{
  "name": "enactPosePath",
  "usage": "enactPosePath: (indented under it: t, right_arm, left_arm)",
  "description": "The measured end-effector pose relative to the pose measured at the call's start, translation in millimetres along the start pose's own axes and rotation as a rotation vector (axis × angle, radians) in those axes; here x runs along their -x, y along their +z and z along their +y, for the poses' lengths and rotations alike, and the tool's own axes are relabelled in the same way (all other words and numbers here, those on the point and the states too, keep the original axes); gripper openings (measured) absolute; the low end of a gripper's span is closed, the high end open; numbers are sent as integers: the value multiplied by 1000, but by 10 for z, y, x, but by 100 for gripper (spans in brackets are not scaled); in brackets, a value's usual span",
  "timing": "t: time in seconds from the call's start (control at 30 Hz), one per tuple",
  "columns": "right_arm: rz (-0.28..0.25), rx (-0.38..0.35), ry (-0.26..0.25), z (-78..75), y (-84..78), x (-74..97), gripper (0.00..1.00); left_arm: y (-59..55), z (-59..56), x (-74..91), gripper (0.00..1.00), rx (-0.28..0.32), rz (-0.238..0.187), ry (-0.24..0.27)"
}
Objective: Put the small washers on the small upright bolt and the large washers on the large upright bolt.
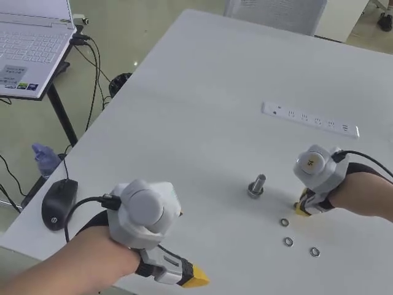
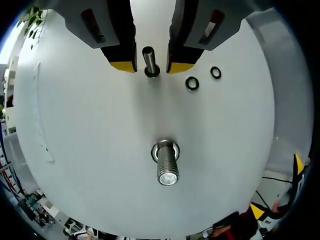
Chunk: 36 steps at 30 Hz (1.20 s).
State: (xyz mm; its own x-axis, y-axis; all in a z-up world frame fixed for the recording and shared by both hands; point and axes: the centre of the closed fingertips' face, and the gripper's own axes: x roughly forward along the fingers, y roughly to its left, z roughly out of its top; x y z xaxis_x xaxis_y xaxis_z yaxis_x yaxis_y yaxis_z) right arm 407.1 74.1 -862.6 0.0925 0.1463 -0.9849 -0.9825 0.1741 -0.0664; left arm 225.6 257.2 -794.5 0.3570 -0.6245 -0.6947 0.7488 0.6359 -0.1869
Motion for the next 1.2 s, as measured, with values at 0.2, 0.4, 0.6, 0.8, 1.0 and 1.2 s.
enactPosePath:
  t: [0.2, 0.4, 0.6, 0.8, 1.0, 1.2]
  right_arm:
    - [-4, -11, 19, -19, -13, 7, 31]
    - [-20, -32, 12, -9, 8, 88, 34]
    - [-43, -46, 8, -3, 50, 192, 35]
    - [-63, -54, -1, 50, 126, 352, 37]
    - [-72, -68, -10, 18, 115, 430, 37]
    - [-78, -97, -15, 83, 52, 507, 38]
  left_arm:
    - [23, 0, 35, 78, -1, -8, 4]
    - [84, -13, 48, 79, -4, -26, 5]
    - [101, -24, 87, 80, -18, -33, 1]
    - [90, -54, 121, 80, -36, -30, -11]
    - [109, -36, 213, 80, -48, -31, -14]
    - [137, -15, 285, 80, -65, -38, -11]
